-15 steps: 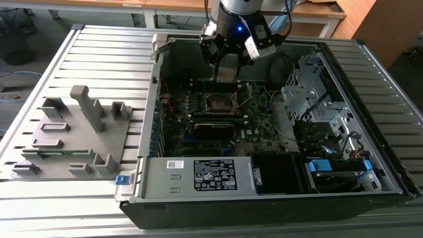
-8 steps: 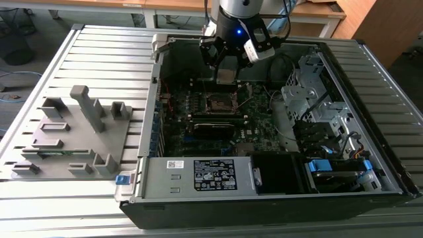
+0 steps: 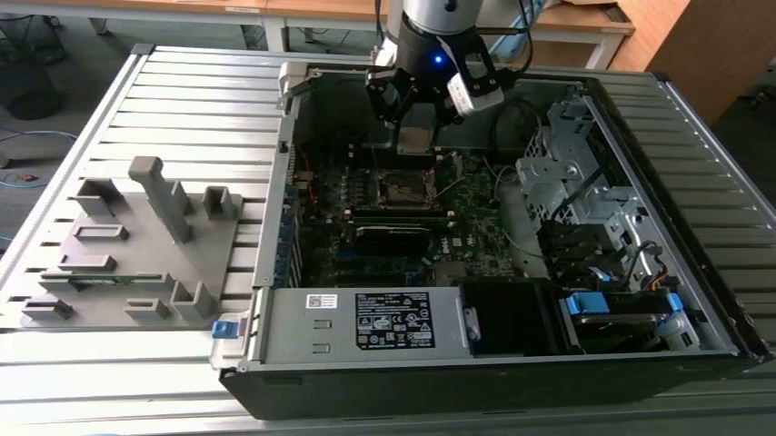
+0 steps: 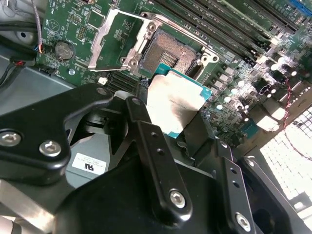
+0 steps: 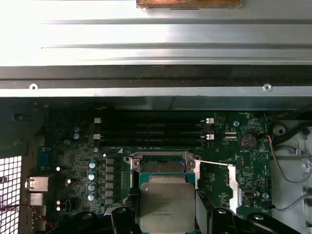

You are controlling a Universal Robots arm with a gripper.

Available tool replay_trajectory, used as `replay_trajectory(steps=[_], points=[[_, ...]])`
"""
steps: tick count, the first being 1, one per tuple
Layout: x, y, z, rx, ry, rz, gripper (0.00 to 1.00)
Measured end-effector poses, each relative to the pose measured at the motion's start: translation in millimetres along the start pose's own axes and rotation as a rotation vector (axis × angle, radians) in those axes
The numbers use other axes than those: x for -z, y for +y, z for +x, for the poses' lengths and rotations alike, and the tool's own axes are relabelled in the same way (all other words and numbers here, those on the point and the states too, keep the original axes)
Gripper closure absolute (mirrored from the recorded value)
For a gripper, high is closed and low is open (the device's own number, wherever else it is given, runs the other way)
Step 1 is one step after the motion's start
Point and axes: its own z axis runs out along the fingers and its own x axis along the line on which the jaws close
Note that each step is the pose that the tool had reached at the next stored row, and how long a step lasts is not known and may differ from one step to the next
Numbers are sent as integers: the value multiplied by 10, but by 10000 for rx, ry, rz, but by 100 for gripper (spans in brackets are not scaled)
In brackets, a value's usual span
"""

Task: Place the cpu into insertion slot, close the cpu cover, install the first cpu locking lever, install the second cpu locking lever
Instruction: 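Place the cpu into insertion slot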

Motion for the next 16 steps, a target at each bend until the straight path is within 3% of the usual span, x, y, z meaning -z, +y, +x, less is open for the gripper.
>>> replay_trajectory(steps=[16], points=[[-45, -4, 0, 0, 1, 2, 46]])
